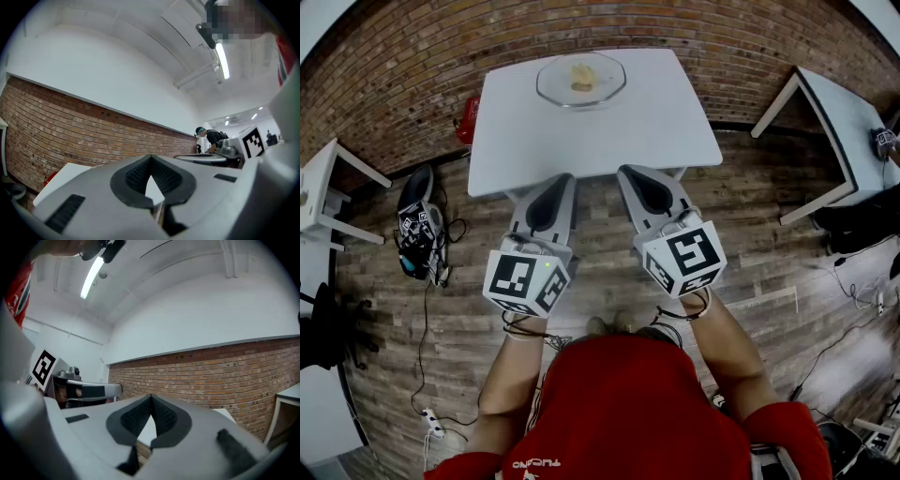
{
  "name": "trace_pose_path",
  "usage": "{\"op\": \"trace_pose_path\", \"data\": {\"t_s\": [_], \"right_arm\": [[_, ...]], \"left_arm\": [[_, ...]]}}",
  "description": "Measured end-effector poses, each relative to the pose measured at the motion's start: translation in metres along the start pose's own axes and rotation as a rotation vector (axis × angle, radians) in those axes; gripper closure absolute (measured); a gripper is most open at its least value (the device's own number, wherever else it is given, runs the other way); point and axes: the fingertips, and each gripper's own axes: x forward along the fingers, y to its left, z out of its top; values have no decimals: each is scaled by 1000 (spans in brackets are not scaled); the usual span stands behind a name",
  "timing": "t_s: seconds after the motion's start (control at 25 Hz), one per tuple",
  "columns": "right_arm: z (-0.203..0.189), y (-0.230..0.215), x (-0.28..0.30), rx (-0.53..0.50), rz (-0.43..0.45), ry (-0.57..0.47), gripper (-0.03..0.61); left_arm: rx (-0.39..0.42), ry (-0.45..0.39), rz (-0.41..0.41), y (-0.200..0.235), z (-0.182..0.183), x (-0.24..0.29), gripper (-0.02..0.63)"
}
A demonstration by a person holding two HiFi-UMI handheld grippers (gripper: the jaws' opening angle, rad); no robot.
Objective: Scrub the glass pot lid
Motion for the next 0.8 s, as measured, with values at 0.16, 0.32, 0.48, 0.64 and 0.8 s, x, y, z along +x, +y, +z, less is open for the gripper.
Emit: {"op": "trace_pose_path", "data": {"t_s": [0.16, 0.32, 0.48, 0.64, 0.8], "right_arm": [[-1, 0, 1, -1, 0, 1, 549], [-1, -2, 4, -3, -3, 4, 549], [-2, -4, 7, 25, 6, 0, 549], [-1, -13, 9, 51, 0, -12, 549], [4, -21, 13, 20, 9, -14, 549]], "left_arm": [[-6, -1, 7, 2, -1, 0, 597], [-12, -3, 11, 5, -1, 1, 597], [-16, -2, 18, 9, -3, 3, 597], [-19, -3, 30, 13, -3, 7, 597], [-17, -6, 42, 16, 0, 15, 597]]}}
